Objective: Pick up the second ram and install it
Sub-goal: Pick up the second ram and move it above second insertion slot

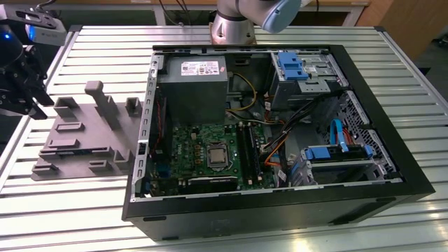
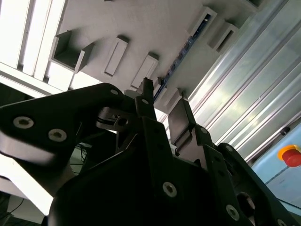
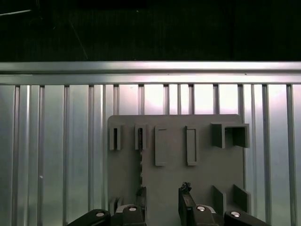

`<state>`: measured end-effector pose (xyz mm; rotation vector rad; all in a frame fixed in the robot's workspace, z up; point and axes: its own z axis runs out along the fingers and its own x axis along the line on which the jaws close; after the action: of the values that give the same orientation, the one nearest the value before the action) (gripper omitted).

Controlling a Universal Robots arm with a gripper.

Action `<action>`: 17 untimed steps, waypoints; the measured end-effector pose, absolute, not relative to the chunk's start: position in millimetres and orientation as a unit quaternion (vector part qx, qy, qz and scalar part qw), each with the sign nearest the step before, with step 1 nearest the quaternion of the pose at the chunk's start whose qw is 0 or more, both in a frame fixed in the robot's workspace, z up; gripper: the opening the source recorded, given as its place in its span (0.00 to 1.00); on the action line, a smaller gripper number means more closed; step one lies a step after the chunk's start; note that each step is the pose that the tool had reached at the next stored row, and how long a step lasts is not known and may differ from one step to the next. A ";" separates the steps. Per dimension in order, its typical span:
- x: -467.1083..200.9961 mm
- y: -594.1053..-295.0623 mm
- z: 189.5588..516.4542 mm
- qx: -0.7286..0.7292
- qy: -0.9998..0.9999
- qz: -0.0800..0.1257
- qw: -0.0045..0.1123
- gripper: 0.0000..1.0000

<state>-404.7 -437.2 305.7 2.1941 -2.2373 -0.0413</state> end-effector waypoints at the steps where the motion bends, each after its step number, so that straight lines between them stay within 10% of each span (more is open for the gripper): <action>1: -404.8 -437.7 303.9 0.700 -0.714 -0.013 0.004 0.40; 17: -404.8 -447.5 283.2 0.700 -0.714 -0.013 0.004 0.40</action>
<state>-404.8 -447.5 283.2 2.1937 -2.2372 -0.0412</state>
